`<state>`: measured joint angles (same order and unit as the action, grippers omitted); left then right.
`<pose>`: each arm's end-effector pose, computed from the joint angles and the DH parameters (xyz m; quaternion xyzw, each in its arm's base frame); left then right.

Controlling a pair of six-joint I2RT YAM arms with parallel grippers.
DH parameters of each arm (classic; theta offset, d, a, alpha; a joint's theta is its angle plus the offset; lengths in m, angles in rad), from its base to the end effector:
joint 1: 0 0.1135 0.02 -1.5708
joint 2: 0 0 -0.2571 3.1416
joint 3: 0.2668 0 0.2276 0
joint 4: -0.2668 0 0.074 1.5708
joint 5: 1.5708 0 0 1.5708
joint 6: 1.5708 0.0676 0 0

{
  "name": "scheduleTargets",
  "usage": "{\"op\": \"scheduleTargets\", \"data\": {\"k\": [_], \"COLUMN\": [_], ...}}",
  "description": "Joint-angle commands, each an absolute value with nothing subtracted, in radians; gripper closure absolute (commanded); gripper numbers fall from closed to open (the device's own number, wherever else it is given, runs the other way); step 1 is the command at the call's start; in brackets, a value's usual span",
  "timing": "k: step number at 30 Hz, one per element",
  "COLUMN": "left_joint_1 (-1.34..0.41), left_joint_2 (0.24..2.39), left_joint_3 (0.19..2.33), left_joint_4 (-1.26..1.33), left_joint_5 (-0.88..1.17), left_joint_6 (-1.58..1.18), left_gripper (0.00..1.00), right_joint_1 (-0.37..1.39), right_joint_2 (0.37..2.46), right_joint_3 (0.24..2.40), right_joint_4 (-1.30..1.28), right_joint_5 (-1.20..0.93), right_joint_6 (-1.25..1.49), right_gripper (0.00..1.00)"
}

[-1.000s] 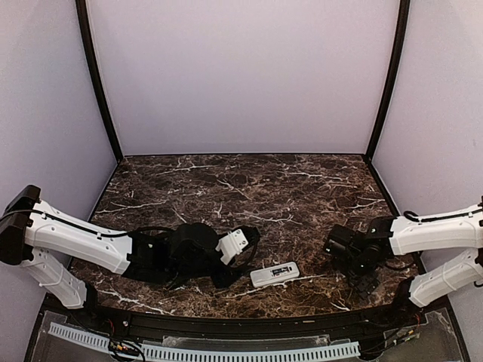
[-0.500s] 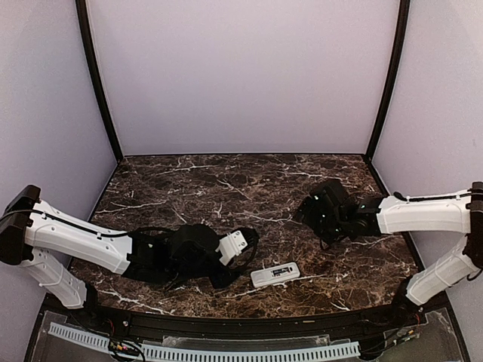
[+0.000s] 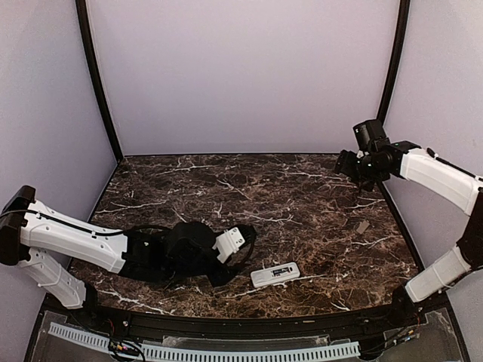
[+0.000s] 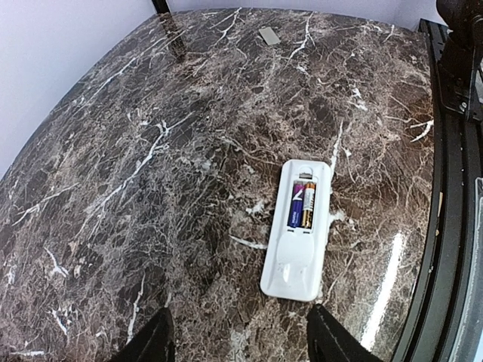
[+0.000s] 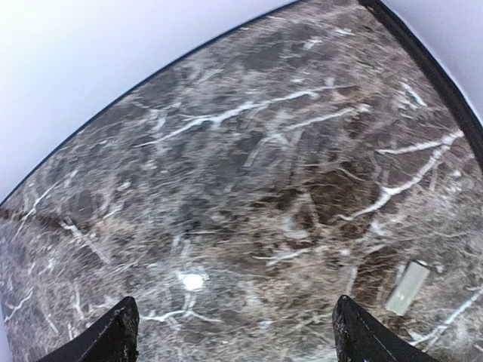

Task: Load the batteries into the remote control
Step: Move the right arm with the battery cover to the center of the board, then pick up the battery cover at the center of the board.

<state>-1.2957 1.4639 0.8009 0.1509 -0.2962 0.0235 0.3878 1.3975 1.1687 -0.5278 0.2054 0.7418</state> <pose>0.1068 -0.3059 0.2134 0.4643 0.7203 -0.1943 0.4774 0.2876 0.1026 0.2792 0.2008 0.8920 0.1313 0.3831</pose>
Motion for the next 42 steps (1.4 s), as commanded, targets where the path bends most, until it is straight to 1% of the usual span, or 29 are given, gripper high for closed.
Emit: {"op": "scheduleTargets", "data": {"k": [1,2,3,6,9,12,15,18,22,27,30,41,42], "left_joint_1": [-1.293,-1.293,-1.293,-1.293,-1.293,-1.293,-1.293,-1.293,-1.293,-1.292,-1.292,-1.286,-1.286], "left_joint_2": [1.411,1.410,1.409,1.408,1.407,1.405,1.410,1.420,1.416,1.421,1.424,1.445,1.444], "left_joint_3": [0.770,0.769,0.764,0.755,0.749,0.746,0.743,0.751,0.748,0.744,0.746,0.745,0.744], "left_joint_4": [0.124,0.125,0.129,0.138,0.136,0.131,0.140,0.137,0.138,0.151,0.151,0.161,0.162], "left_joint_5": [-0.321,-0.325,-0.324,-0.317,-0.315,-0.307,-0.300,-0.303,-0.305,-0.312,-0.317,-0.324,-0.324], "left_joint_6": [0.035,0.033,0.030,0.019,0.014,0.016,0.023,0.026,0.027,0.043,0.046,0.052,0.052], "left_gripper": [0.41,0.41,0.41,0.41,0.41,0.41,0.41,0.41,0.41,0.41,0.41,0.41,0.41], "right_joint_1": [0.243,0.214,0.194,0.138,0.125,0.101,0.052,-0.017,-0.039,-0.040,-0.040,0.031,0.033], "right_joint_2": [1.497,1.514,1.525,1.567,1.621,1.652,1.680,1.719,1.742,1.795,1.793,1.816,1.809], "right_joint_3": [1.218,1.209,1.192,1.132,1.102,1.054,1.000,0.972,0.959,0.965,0.957,1.017,1.017], "right_joint_4": [-0.785,-0.789,-0.772,-0.759,-0.757,-0.730,-0.641,-0.609,-0.570,-0.548,-0.549,-0.660,-0.661], "right_joint_5": [0.200,0.154,0.143,0.141,0.167,0.151,0.068,0.023,0.032,-0.033,-0.039,0.021,0.012], "right_joint_6": [0.817,0.814,0.809,0.822,0.803,0.789,0.765,0.756,0.706,0.647,0.632,0.628,0.627], "right_gripper": [0.17,0.18,0.18,0.06,0.07,0.12,0.23,0.34,0.42,0.47,0.47,0.48,0.50]}}
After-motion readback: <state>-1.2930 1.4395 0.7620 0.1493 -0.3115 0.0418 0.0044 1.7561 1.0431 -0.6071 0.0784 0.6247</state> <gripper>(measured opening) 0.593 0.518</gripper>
